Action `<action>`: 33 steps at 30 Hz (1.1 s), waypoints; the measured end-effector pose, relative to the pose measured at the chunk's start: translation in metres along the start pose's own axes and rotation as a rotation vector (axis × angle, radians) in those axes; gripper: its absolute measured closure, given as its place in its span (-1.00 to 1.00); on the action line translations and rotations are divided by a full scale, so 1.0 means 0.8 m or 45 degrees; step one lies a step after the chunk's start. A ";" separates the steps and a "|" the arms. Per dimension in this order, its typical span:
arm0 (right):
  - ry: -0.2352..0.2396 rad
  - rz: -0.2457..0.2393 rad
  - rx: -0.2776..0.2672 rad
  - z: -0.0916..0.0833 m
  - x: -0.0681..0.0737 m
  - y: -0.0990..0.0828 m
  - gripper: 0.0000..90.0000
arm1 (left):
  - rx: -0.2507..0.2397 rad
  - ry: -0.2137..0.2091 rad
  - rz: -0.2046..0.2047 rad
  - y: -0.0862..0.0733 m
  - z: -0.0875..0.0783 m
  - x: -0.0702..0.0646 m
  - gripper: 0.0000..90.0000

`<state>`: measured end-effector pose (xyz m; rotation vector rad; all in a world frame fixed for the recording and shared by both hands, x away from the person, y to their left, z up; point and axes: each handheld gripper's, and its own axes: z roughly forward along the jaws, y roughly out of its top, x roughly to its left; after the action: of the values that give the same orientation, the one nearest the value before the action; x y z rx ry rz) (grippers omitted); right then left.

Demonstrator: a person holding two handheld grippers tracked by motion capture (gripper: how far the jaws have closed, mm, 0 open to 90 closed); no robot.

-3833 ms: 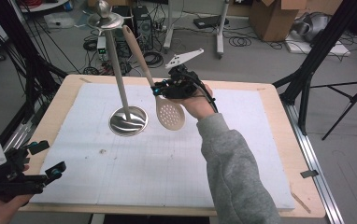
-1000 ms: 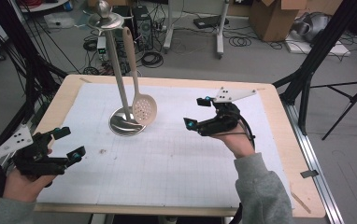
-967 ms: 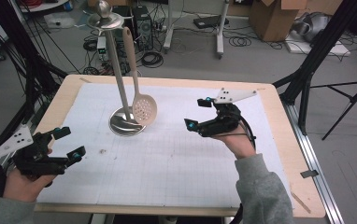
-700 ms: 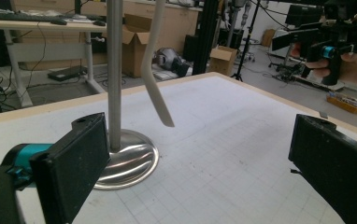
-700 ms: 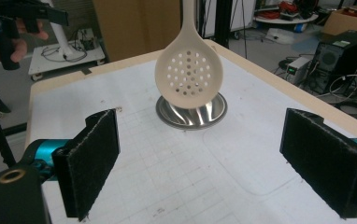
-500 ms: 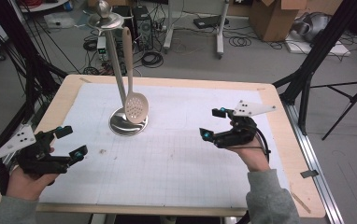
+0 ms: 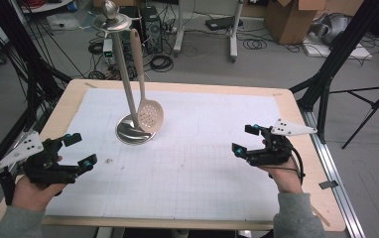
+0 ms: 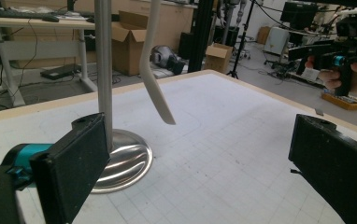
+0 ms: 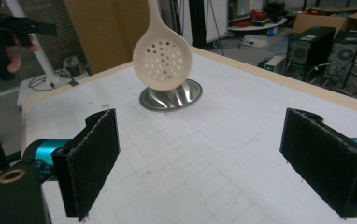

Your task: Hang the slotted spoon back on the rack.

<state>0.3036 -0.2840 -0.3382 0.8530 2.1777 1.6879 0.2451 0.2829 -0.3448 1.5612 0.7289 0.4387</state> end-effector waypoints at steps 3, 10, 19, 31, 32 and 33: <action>-0.017 -0.001 -0.005 -0.008 -0.005 -0.008 -0.76 | 0.003 0.002 0.001 -0.001 0.001 0.001 -0.88; -0.071 0.008 -0.062 -0.035 -0.019 -0.029 -0.76 | 0.008 0.016 -0.003 -0.006 0.002 0.004 -0.88; -0.108 0.034 -0.114 -0.061 -0.030 -0.050 -0.76 | -0.006 0.036 0.021 -0.011 0.003 0.006 -0.88; -0.149 0.063 -0.169 -0.087 -0.049 -0.079 -0.76 | -0.008 0.078 0.018 -0.027 -0.003 0.018 -0.88; -0.151 0.067 -0.182 -0.089 -0.050 -0.080 -0.76 | -0.007 0.082 0.016 -0.029 -0.003 0.019 -0.88; -0.147 0.079 -0.192 -0.092 -0.051 -0.081 -0.76 | -0.005 0.083 0.012 -0.031 -0.004 0.020 -0.88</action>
<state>0.2780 -0.3761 -0.3842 0.9601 1.9408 1.7588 0.2494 0.2960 -0.3706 1.5529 0.7710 0.4997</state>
